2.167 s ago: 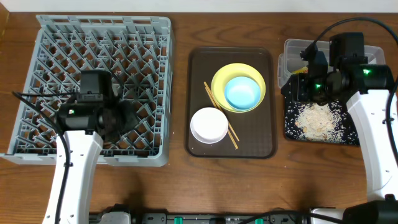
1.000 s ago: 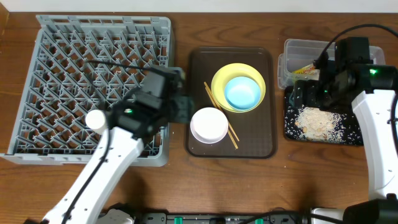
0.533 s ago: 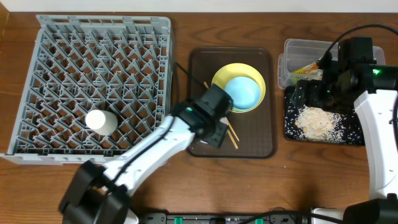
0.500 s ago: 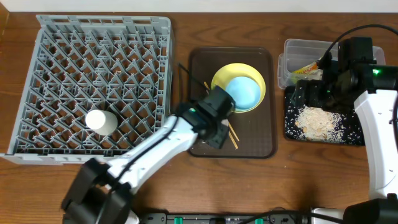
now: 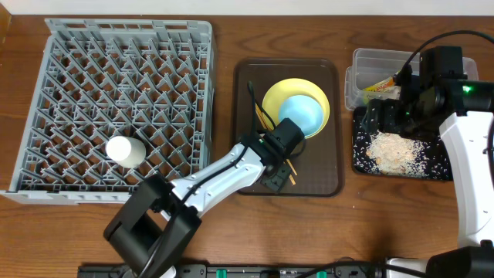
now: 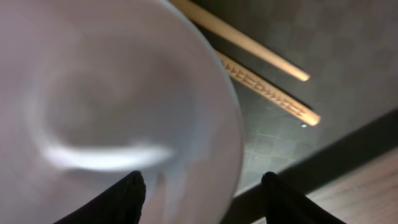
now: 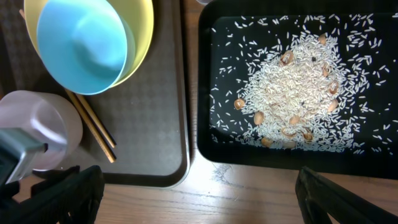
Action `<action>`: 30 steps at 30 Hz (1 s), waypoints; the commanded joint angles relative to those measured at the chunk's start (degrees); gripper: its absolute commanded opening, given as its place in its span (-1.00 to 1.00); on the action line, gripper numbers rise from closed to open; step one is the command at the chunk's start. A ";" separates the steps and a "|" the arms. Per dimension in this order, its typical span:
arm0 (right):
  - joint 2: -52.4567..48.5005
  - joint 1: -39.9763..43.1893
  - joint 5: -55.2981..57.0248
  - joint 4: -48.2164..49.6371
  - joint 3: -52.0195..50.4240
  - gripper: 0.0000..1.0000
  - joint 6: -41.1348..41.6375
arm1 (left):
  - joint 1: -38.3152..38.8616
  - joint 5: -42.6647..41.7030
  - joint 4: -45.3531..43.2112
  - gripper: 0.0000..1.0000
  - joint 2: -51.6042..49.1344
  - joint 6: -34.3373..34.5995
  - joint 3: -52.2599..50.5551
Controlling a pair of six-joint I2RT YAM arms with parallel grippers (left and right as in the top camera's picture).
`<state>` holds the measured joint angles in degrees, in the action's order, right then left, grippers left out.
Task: Sort waste into correct bins and load items into the dishwasher
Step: 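Grasp the pink bowl rim with the left gripper, then carry the pink bowl to the rack and set it in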
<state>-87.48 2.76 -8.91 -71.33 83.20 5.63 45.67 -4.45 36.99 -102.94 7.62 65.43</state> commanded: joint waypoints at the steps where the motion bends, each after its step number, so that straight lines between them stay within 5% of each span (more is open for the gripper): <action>1: 0.59 0.17 0.52 -0.09 0.26 0.93 0.07 | 0.07 1.09 -0.02 0.10 -1.66 -0.52 1.03; 7: 0.59 0.17 0.52 -0.09 0.26 0.92 0.07 | 0.07 1.09 -0.22 -0.72 -1.70 -0.50 1.03; 9: 0.59 0.17 0.52 -0.09 0.26 0.92 0.07 | 0.07 1.09 -0.24 -0.84 -1.70 -0.50 1.03; 30: 0.59 0.17 0.52 -0.09 0.26 0.91 0.07 | 0.04 1.05 -0.63 -0.85 10.14 -0.50 3.93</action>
<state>-87.48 2.76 -8.91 -71.33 83.20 5.63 45.80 -3.25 36.40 -96.62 7.25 67.55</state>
